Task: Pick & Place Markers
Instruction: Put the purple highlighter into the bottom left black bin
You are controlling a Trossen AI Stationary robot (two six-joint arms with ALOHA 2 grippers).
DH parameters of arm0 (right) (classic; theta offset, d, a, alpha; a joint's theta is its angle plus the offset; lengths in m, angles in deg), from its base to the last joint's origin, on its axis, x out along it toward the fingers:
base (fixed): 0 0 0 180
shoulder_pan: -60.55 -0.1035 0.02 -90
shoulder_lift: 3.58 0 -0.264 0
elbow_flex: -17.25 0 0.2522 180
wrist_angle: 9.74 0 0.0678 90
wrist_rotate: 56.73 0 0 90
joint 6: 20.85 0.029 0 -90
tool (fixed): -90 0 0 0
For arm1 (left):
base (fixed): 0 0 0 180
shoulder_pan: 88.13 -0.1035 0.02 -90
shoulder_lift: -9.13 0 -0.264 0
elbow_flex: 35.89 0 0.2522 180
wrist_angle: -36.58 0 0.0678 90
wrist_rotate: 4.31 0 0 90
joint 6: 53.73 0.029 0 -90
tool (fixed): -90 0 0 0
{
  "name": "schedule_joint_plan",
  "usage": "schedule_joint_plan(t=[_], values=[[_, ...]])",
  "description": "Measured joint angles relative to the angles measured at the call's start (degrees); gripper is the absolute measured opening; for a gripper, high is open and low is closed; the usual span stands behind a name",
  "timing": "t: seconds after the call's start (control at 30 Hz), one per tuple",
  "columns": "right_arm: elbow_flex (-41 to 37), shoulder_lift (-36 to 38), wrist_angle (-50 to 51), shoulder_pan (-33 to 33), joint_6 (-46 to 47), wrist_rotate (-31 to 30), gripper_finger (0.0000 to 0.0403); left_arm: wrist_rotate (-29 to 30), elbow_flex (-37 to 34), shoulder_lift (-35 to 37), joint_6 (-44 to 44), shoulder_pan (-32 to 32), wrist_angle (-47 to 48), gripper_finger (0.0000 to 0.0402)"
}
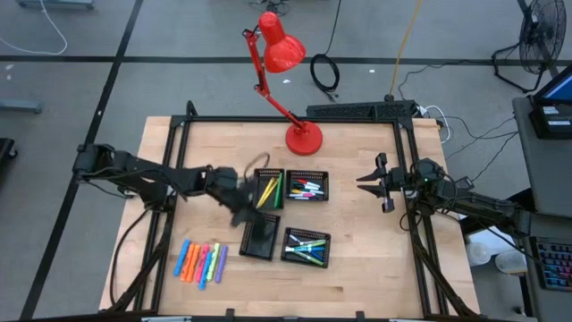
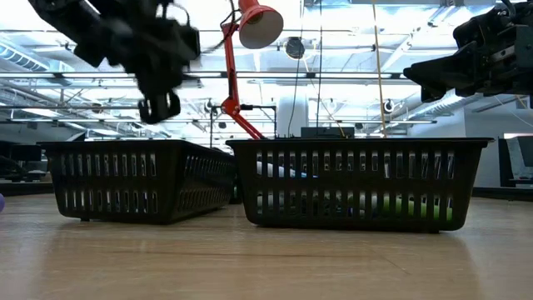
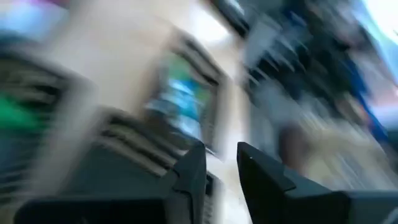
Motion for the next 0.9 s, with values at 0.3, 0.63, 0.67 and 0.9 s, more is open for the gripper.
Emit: schedule_joint_plan(t=[0.3,0.63,0.67,0.9], values=[[0.0,0.02,0.0,-0.02,0.0,0.0,0.0077,2.54,0.15,-0.57,17.54,18.61,-24.22,0.0093],[0.0,0.0,0.0,0.0,0.0,0.0,0.0077,29.09,20.4,-4.29,-7.33,29.34,27.41,0.0092],[0.0,0.02,0.0,-0.01,0.0,0.0,0.0077,30.27,22.52,-5.55,-9.66,30.59,30.94,0.0092],[0.0,0.0,0.0,-0.02,0.0,0.0,0.0077,34.21,36.31,-15.48,-25.48,38.83,47.25,0.0092]])
